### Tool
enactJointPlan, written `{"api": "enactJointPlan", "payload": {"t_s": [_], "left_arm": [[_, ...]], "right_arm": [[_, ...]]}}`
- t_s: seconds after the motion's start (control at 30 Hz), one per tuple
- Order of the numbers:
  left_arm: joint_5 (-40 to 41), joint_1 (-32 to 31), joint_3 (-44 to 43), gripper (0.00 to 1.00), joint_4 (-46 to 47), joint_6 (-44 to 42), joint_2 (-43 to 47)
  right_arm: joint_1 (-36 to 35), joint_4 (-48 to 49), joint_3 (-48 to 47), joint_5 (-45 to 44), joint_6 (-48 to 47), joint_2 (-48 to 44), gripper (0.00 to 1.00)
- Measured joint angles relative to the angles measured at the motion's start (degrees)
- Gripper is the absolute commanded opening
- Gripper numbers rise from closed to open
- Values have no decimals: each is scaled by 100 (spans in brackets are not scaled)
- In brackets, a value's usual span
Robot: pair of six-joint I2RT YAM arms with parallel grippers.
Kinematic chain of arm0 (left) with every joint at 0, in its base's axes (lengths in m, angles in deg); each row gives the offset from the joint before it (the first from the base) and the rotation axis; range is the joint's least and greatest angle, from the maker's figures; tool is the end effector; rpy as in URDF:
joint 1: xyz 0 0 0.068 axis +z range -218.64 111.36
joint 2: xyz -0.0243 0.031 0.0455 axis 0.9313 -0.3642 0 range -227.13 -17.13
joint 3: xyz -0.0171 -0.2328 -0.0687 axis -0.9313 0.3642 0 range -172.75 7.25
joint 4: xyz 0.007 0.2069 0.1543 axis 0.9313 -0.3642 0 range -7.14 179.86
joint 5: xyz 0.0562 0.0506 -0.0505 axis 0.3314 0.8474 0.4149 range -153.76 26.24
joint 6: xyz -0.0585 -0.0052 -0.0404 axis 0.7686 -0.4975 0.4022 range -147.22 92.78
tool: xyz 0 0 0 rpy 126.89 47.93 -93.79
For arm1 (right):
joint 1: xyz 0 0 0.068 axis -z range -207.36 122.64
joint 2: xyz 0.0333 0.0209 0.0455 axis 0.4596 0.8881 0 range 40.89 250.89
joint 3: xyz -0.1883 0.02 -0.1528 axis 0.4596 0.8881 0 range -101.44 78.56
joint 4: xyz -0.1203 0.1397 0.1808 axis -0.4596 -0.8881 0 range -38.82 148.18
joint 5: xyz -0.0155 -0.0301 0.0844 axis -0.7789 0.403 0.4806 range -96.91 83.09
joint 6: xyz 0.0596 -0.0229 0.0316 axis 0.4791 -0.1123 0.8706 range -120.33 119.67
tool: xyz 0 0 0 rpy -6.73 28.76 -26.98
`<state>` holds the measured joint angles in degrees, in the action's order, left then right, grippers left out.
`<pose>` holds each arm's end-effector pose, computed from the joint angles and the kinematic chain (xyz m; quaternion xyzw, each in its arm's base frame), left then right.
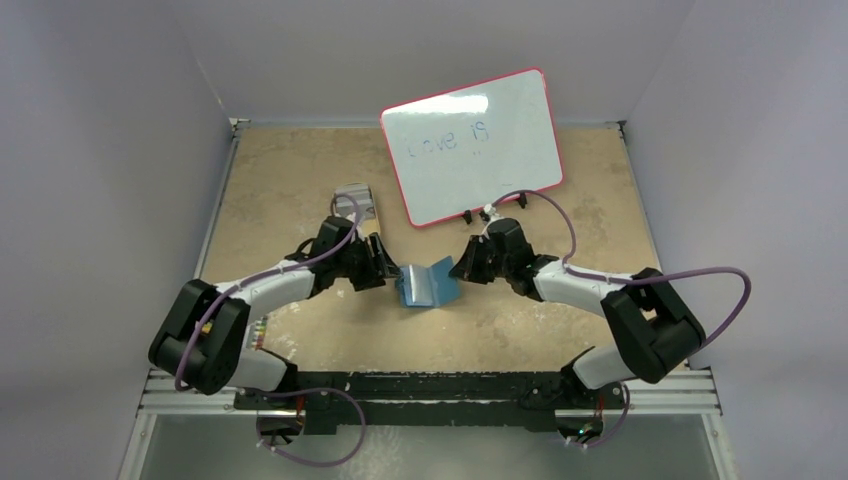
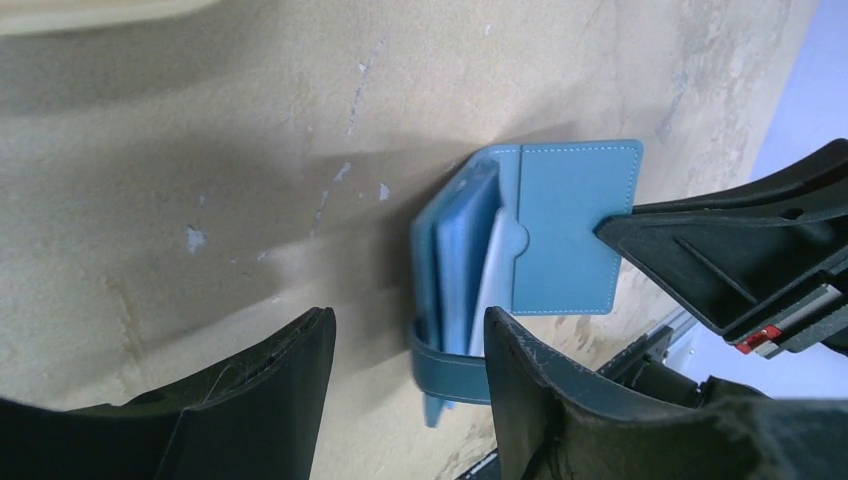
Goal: Put the credit cards into the card holder
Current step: Open the card holder at the center of the board.
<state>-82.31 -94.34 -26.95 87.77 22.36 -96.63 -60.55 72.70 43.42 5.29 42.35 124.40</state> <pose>0.2422 -0.1372 0.1181 -0.1330 0.9117 -0.3378 0.1922 0.2510 0.1790 0.1316 0.0228 0.8784 0.3617 0.3115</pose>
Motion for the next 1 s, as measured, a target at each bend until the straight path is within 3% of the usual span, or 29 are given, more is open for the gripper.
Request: {"api": "enactJointPlan", "payload": {"t_s": [0.43,0.67,0.8,1.0], "left_arm": [[-142,-37,44,59,433,219,131],[101,-61,44,54,302,184,-59],[138,-66,46,46,317,184,-111],[136,-101,116,49,417,186,-166]], "right_arm": [[0,48,0,125,-26,-2,9],[109,306,107,251,-28,98,9],[195,400,243,291,-28,136,9],[260,546,361,400,-28,136,9]]}}
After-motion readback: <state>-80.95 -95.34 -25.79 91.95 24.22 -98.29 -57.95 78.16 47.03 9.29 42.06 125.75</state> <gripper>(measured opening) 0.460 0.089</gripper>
